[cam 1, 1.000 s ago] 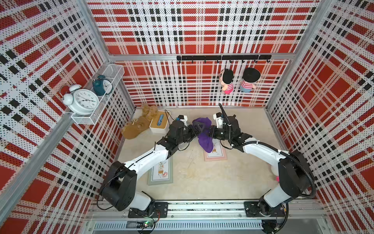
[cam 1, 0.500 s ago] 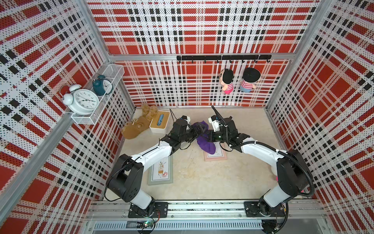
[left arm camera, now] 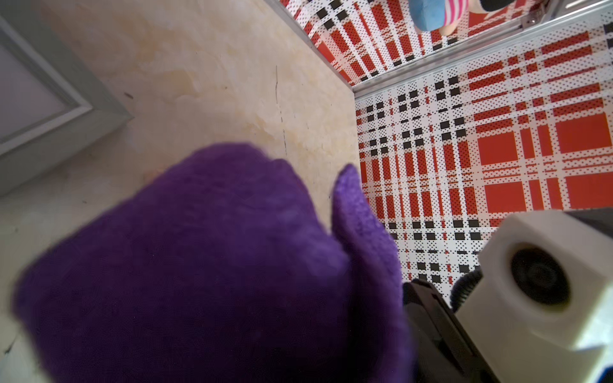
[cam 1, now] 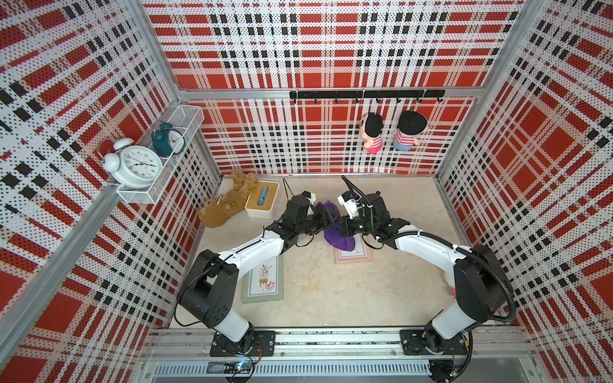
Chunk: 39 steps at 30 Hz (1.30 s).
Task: Wipe the picture frame with a cloth
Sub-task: Adjust the cleaning item, then wipe the dirt from the picture frame.
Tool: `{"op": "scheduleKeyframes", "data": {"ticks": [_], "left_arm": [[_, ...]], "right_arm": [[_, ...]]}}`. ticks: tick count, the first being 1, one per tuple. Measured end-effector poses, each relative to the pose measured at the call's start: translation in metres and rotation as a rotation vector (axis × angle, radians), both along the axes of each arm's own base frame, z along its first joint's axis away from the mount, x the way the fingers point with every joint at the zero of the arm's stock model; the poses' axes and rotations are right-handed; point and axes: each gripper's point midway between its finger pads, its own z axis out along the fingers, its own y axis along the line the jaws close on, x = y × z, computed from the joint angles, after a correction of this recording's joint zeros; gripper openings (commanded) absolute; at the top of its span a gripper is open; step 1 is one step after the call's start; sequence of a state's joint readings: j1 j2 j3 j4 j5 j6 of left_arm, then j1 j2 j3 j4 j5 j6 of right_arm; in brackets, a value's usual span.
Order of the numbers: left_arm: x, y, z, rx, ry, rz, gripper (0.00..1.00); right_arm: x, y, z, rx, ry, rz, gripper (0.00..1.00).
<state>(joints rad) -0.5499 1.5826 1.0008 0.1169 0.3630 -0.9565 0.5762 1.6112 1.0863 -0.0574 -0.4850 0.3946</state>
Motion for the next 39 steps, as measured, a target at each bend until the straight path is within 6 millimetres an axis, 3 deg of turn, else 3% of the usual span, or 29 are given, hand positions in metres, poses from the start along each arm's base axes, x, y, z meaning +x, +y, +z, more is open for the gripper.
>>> {"op": "scheduleKeyframes", "data": {"ticks": [3,6,7,9,11,15,18,23,27,31,35,39], "left_arm": [[0.003,0.004,-0.002,0.008,0.002,0.012,0.18],[0.005,0.008,0.002,0.005,-0.009,0.023,0.02],[0.006,0.011,0.005,0.002,-0.014,0.03,0.0],[0.007,0.017,0.012,0.001,-0.037,0.039,0.0],[0.011,0.029,0.021,0.005,-0.06,0.071,0.0],[0.02,0.061,0.033,0.06,-0.106,0.152,0.0],[0.022,0.088,0.03,0.153,-0.117,0.209,0.0],[0.017,0.136,0.032,0.345,-0.123,0.31,0.0],[0.008,0.158,0.048,0.429,-0.164,0.353,0.0],[0.005,0.152,0.039,0.478,-0.163,0.324,0.0],[0.002,0.124,0.001,0.554,-0.113,0.236,0.0],[-0.006,0.097,-0.041,0.619,-0.052,0.143,0.0]], "right_arm": [[-0.001,-0.003,-0.001,-0.02,-0.006,-0.008,0.28],[-0.001,-0.01,0.005,-0.043,-0.026,-0.042,0.61],[-0.001,-0.014,0.01,-0.044,-0.037,-0.06,0.76],[-0.003,-0.025,0.022,-0.038,-0.067,-0.104,0.91],[-0.005,-0.039,0.036,-0.022,-0.094,-0.15,0.99],[-0.003,-0.072,0.063,0.025,-0.138,-0.275,1.0],[0.012,-0.101,0.064,0.045,-0.118,-0.405,0.99],[0.037,-0.137,0.024,0.009,0.011,-0.579,0.91],[0.046,-0.148,-0.026,-0.087,0.137,-0.653,0.82],[0.05,-0.155,-0.071,-0.196,0.233,-0.689,0.69],[0.053,-0.158,-0.104,-0.277,0.302,-0.696,0.54],[0.054,-0.159,-0.122,-0.312,0.326,-0.694,0.46]]}}
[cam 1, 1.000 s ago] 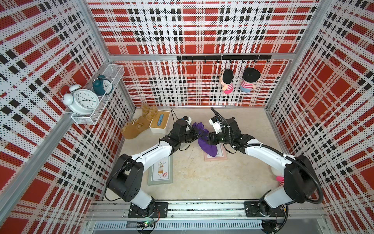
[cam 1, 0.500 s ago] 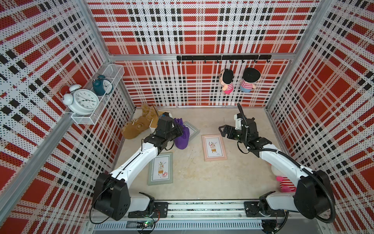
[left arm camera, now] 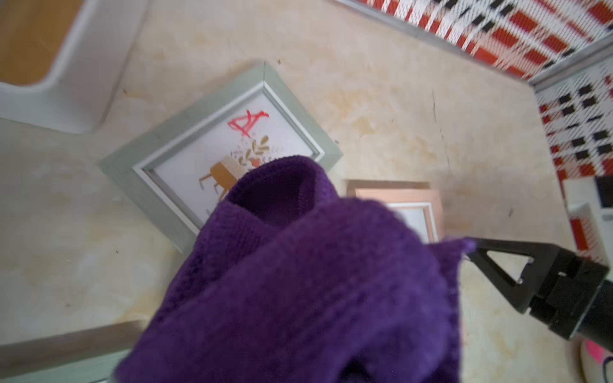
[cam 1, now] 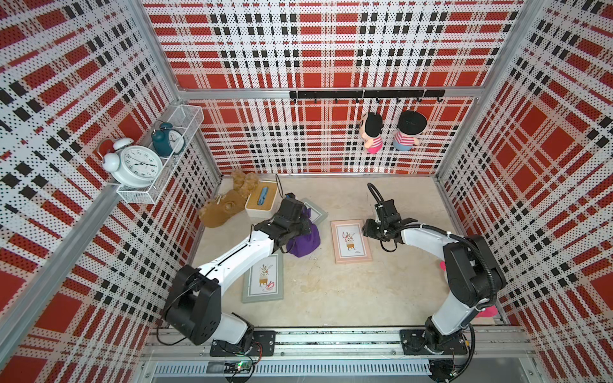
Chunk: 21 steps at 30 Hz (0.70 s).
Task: Wipe the picture frame with a cloth
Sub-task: Wipe the dirt from the picture frame.
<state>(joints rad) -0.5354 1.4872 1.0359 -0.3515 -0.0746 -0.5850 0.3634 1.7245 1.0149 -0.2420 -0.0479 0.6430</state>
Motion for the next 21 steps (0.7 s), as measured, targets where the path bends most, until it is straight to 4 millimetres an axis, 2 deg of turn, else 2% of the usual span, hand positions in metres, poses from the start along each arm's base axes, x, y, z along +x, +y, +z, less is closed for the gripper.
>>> {"op": "scheduleKeyframes", "data": {"ticks": [4,9,13,18,21], "left_arm": [[-0.008,-0.02,-0.033,0.039,0.068,-0.05,0.0],[-0.014,-0.04,-0.066,0.067,0.134,-0.098,0.0],[-0.012,-0.053,-0.077,0.061,0.152,-0.12,0.0],[-0.008,-0.063,-0.082,0.05,0.16,-0.136,0.0],[-0.004,-0.068,-0.083,0.042,0.163,-0.142,0.0]], "right_arm": [[0.003,0.003,-0.012,-0.005,0.021,0.017,0.4],[0.002,0.008,-0.025,-0.004,0.047,0.052,0.27],[0.002,0.01,-0.024,0.0,0.042,0.078,0.19],[-0.004,0.011,-0.026,0.009,0.02,0.111,0.17],[-0.014,0.008,-0.026,0.011,0.012,0.127,0.17]]}}
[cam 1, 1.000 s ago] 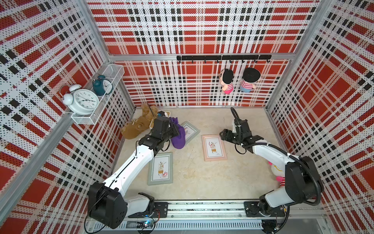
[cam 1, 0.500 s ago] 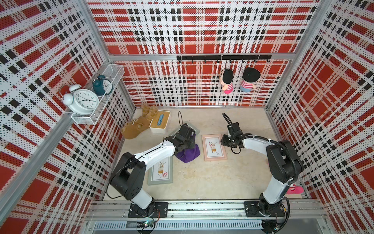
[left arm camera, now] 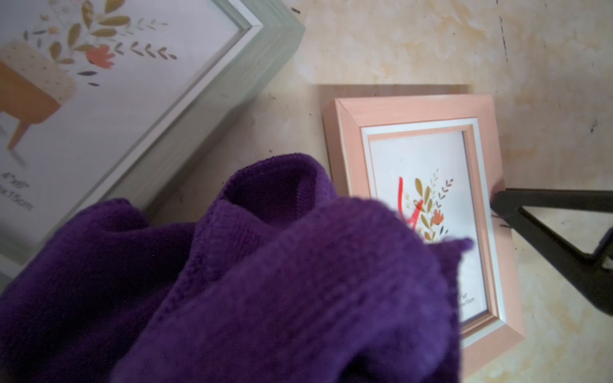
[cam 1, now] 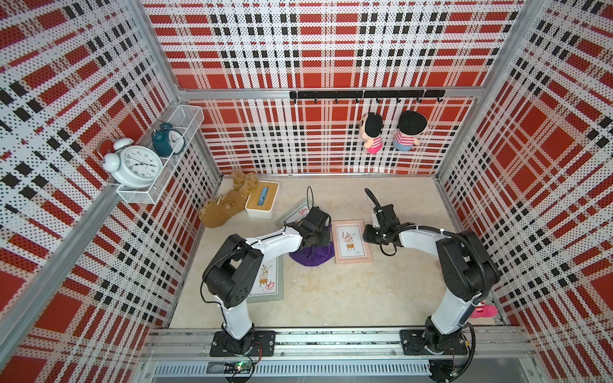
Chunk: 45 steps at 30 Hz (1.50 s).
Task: Wipe the picture frame with a cloth
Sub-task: Wipe the dirt from the picture frame.
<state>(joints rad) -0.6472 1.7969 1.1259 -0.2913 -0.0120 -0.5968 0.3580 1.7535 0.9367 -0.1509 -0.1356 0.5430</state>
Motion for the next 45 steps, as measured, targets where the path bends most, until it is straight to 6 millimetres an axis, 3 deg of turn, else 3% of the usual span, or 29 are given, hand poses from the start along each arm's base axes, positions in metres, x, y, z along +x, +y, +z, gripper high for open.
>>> {"op": "scheduleKeyframes", "data": {"ticks": [9,17,26,31,38,41,45], "left_arm": [[0.005,-0.015,-0.006,-0.017,0.017,-0.034,0.0],[0.031,-0.046,-0.005,-0.031,0.004,-0.076,0.0],[0.068,-0.07,0.007,-0.037,-0.054,-0.079,0.0],[0.08,-0.08,0.008,-0.044,-0.073,-0.086,0.0],[0.063,-0.076,-0.011,-0.02,-0.072,-0.076,0.0],[0.037,-0.072,-0.011,-0.022,-0.074,-0.067,0.0],[-0.016,-0.067,-0.012,-0.021,-0.05,-0.063,0.0]], "right_arm": [[-0.027,-0.01,0.0,-0.015,0.013,0.018,0.18],[-0.022,-0.009,0.002,-0.018,0.026,0.008,0.16],[-0.017,-0.01,0.002,-0.008,0.035,-0.023,0.16],[-0.016,-0.009,0.002,0.009,0.035,-0.038,0.16],[-0.013,-0.006,0.002,0.04,0.031,-0.065,0.14],[-0.011,-0.006,0.001,0.048,0.028,-0.075,0.14],[-0.009,-0.006,0.001,0.054,0.027,-0.087,0.14]]}}
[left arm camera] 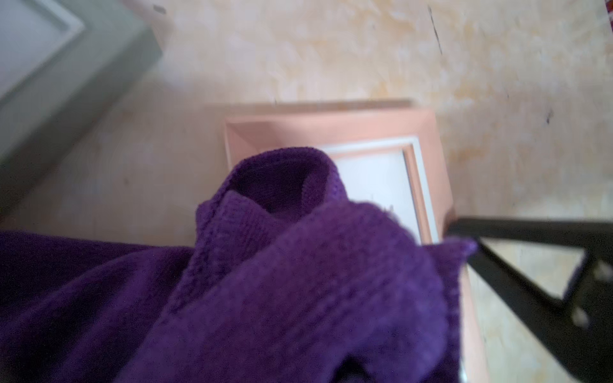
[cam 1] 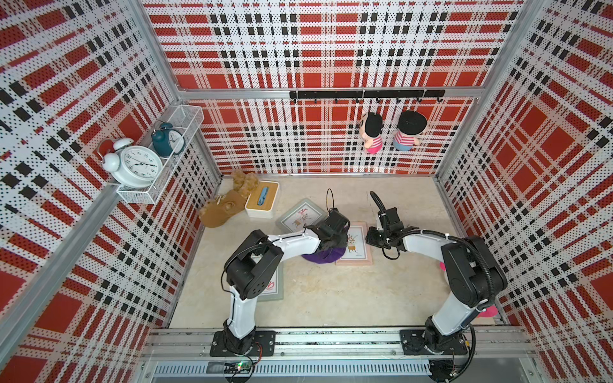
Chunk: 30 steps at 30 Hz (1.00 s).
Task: Wipe the picture frame with a cloth
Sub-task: Wipe the dirt from the picture frame.
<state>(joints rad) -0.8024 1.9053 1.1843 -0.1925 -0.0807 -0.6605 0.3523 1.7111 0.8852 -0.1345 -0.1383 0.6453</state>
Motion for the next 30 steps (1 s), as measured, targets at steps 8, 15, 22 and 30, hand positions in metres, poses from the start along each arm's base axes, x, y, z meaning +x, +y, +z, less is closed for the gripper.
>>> {"op": "scheduleKeyframes", "data": {"ticks": [8,15,22,30], "left_arm": [[-0.005,0.005,0.001,-0.033,0.013,0.037,0.0],[0.1,0.003,0.004,-0.014,-0.059,0.106,0.0],[0.111,0.017,-0.002,0.013,-0.087,0.136,0.0],[-0.005,0.009,-0.004,0.01,-0.056,-0.004,0.0]], "right_arm": [[0.002,0.0,0.0,0.0,0.001,-0.004,0.14],[0.004,0.0,-0.001,-0.006,0.0,-0.007,0.14],[0.005,-0.001,-0.001,-0.011,-0.003,-0.011,0.14],[0.006,-0.002,-0.001,-0.015,-0.008,-0.014,0.14]]}}
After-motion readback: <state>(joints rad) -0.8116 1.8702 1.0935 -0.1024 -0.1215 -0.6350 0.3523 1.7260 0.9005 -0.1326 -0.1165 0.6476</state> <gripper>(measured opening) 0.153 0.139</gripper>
